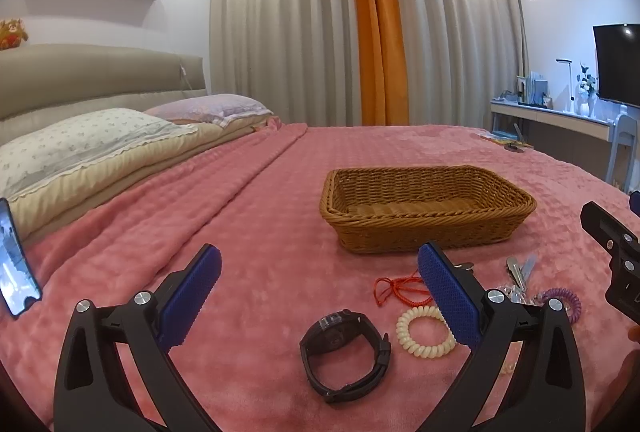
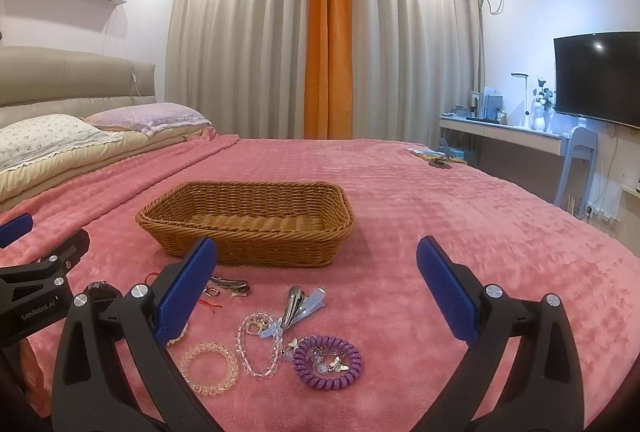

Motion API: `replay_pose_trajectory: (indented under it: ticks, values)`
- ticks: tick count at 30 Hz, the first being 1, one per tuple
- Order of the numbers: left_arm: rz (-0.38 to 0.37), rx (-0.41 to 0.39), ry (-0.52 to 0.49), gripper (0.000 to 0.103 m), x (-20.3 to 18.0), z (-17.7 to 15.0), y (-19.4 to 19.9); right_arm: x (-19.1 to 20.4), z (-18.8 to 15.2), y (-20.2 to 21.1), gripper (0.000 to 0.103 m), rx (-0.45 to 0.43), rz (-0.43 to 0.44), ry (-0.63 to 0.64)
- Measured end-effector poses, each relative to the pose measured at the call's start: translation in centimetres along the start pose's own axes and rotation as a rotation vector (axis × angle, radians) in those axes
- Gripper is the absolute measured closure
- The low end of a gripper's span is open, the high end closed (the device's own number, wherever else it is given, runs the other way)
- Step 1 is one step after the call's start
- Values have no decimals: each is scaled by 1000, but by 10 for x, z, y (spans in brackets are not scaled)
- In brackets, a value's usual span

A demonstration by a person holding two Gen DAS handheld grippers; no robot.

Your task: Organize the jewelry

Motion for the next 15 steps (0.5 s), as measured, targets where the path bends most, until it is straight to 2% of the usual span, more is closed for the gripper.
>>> replay_pose_trajectory:
  ticks: [15]
  values:
    - [-8,-1,-7,7,-1,0,2,2,-2,-1,8,3,0,5]
Point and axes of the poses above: each gripper's, at about its wrist camera, not at the fingertips, and y roughly against the way its jaws point, x to its left, z to its top, the point moved 9 cm from there along -y, roughly the way its jaws point, and after that the axes turned 13 degrees about z, right-handed, at the moved point
